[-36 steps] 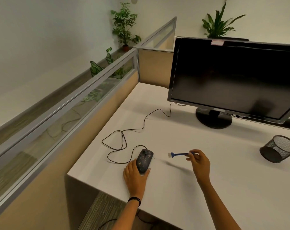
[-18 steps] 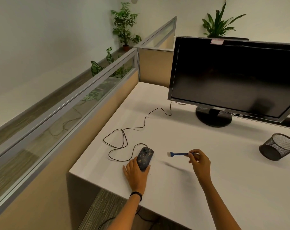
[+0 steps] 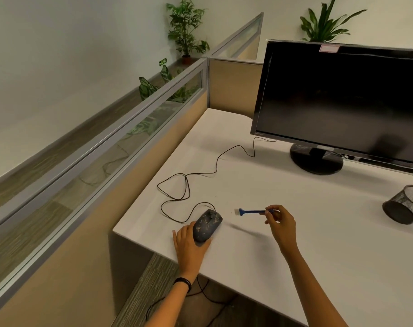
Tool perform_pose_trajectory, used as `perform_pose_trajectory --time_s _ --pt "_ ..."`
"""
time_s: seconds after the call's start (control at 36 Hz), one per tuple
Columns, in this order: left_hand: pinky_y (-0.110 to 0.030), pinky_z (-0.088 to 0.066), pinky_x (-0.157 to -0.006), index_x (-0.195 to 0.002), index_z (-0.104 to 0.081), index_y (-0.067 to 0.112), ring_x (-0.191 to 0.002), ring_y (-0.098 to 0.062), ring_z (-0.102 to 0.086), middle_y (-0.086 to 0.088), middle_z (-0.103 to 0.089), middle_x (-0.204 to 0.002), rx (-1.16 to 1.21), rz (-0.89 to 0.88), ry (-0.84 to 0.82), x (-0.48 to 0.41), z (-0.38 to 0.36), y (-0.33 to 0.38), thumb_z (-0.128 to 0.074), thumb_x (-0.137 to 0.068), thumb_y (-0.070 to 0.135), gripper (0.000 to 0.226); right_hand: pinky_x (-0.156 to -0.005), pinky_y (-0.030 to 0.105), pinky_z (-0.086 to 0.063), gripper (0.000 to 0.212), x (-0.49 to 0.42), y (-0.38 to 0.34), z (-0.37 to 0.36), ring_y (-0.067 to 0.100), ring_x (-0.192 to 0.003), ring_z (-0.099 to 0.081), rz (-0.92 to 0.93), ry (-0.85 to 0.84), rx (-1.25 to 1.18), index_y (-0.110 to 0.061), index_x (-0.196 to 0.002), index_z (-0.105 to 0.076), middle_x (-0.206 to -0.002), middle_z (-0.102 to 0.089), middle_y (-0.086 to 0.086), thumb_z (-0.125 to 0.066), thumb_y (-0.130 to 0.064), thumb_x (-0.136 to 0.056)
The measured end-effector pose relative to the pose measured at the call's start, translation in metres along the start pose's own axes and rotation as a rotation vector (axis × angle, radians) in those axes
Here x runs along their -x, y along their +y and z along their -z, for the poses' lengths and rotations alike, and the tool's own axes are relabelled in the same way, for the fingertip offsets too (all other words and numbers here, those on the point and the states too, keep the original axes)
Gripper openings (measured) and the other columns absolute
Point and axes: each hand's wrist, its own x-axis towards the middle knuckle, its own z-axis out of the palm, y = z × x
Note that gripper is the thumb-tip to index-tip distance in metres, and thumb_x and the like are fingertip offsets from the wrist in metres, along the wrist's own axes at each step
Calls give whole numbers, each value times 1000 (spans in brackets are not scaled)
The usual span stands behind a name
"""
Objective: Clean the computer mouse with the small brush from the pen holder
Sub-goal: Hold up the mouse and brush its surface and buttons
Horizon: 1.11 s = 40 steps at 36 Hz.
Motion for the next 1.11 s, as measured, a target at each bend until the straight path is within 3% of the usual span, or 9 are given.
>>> perform_pose_trajectory --time_s 0.11,0.25,0.39,0.56,0.81,0.94,1.11 --pt "-52 -19 -114 -118 -56 10 -111 -27 -52 -7 -61 -109 4 -21 -14 5 18 -7 -84 -63 27 63 -50 8 -46 5 6 -7 -10 18 -69 -63 -1 -31 -15 -1 -92 -56 -89 -70 18 -53 -2 -89" --pt "-47 -40 -98 -118 -55 14 -104 -21 -49 -3 -57 -108 71 -54 -17 11 42 -14 -84 -63 24 63 -50 9 -46 5 14 -15 -22 12 -68 -64 -13 -71 -41 -1 -93 -54 -86 -70 17 -50 -3 -91" --pt "-39 -42 -92 -117 -56 15 -105 -21 -50 -4 -58 -110 101 -87 -90 12 65 -27 -85 -61 26 64 -48 14 -47 12 24 -21 -34 13 -66 -63 -13 -145 -2 -5 -96 -59 -84 -71 12 -48 -6 -92" --pt "-25 -32 -90 -119 -54 22 -108 -7 -41 20 -48 -109 137 -127 -179 16 92 -51 -84 -63 35 65 -55 18 -50 21 40 -31 -47 15 -65 -61 23 -272 10 -9 -99 -62 -80 -68 9 -42 -6 -94" --pt "-35 -39 -99 -116 -45 47 -111 0 -43 29 -48 -113 157 -202 -292 16 127 -77 -77 -64 52 62 -55 14 -49 25 60 -46 -66 9 -61 -60 44 -386 36 -10 -92 -63 -74 -67 4 -39 -3 -94" --pt "-30 -36 -97 -113 -40 59 -112 10 -38 36 -45 -112 144 -229 -287 20 140 -84 -71 -61 64 61 -56 13 -49 24 72 -53 -75 5 -60 -60 66 -412 44 -7 -93 -63 -75 -67 6 -40 -3 -94" --pt "-32 -36 -98 -115 -42 53 -113 8 -38 34 -45 -114 164 -207 -280 26 149 -90 -73 -60 63 63 -58 13 -49 24 82 -59 -79 4 -58 -59 80 -413 67 -6 -89 -63 -73 -66 8 -41 0 -92"
